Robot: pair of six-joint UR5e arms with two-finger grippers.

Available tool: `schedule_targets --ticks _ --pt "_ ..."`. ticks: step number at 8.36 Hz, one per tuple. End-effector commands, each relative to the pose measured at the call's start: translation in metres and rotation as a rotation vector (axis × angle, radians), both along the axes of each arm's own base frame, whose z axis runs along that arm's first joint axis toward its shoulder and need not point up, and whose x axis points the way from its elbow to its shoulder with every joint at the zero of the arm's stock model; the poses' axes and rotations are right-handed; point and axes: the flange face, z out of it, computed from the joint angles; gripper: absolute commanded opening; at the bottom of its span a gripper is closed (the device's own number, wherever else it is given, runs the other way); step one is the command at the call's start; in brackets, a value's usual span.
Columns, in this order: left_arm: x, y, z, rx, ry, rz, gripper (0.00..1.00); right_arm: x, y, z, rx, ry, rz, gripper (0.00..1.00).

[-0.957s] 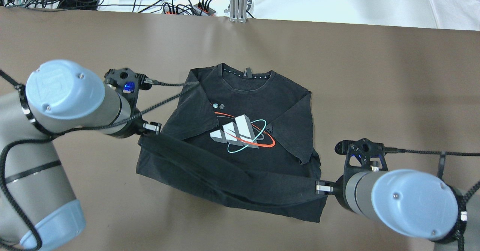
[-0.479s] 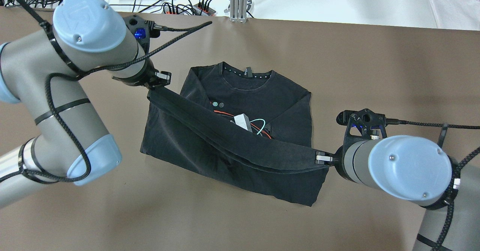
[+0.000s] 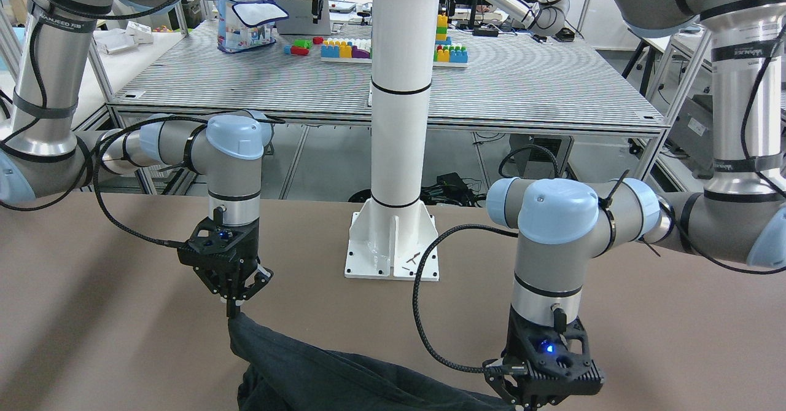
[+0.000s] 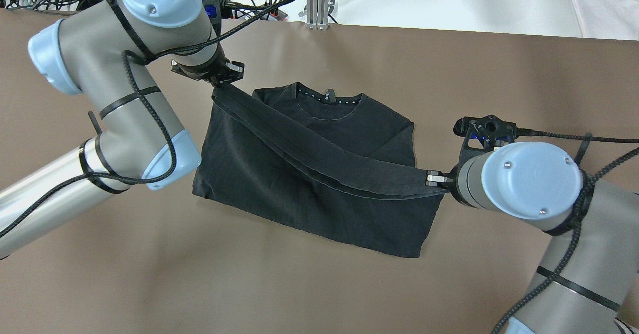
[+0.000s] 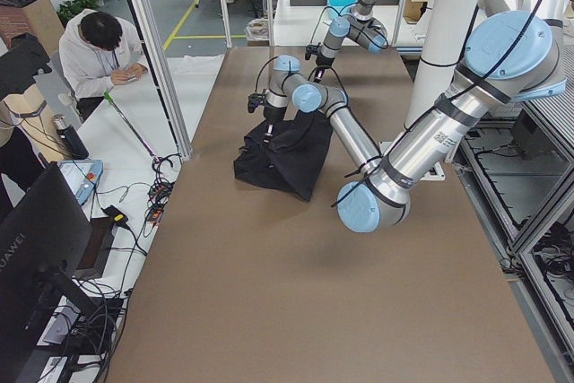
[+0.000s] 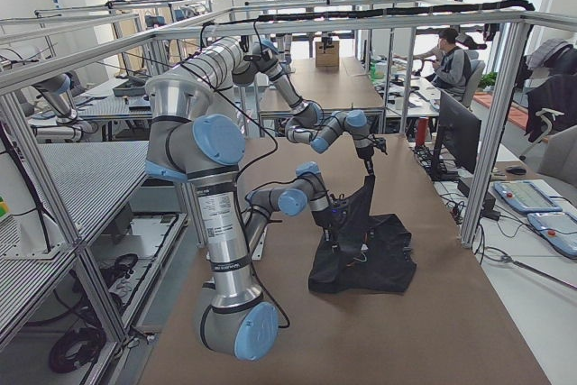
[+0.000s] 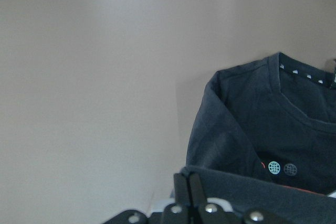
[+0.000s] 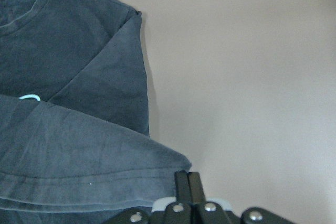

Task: Fold clothes
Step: 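Lift the hem with both grippers and fold it toward the collar, then lower the hem onto the shirt and open both grippers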

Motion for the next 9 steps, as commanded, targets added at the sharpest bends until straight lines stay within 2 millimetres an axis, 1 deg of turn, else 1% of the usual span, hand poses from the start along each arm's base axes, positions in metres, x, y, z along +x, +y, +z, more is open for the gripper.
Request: schedule_targets --ticks 1,2,3,4,5,6,7,8,9 --pt "0.047 -0.061 0.041 -0.001 -0.022 0.001 0.0 -0.042 -0.064 0.037 0.012 0.014 0.027 0.0" --pt "0.064 -0.078 0.058 -0.01 -0.035 0.007 0.0 -0.054 -0.08 0.055 0.033 0.016 0.018 0.0" --pt "0.08 -0.089 0.081 -0.009 -0.039 0.015 0.0 -0.059 -0.092 0.067 0.032 0.039 0.013 0.0" --pt "0.092 -0.095 0.101 0.005 -0.061 0.003 0.0 -0.068 -0.106 0.074 0.018 0.062 0.015 0.0" --pt "0.11 -0.094 0.124 0.018 -0.102 -0.005 0.0 -0.08 -0.116 0.085 0.002 0.085 0.014 0.0" --pt "0.115 -0.095 0.135 0.033 -0.096 0.001 0.0 -0.086 -0.123 0.096 0.03 0.087 -0.012 0.0" --pt "0.113 -0.096 0.133 0.073 -0.1 0.04 0.0 -0.075 -0.132 0.099 0.065 0.098 -0.038 0.0" --pt "0.109 -0.096 0.131 0.093 -0.099 0.06 0.0 -0.064 -0.138 0.104 0.06 0.101 -0.044 0.0" --pt "0.106 -0.097 0.13 0.096 -0.096 0.061 0.0 -0.053 -0.145 0.104 0.044 0.084 -0.05 0.0"
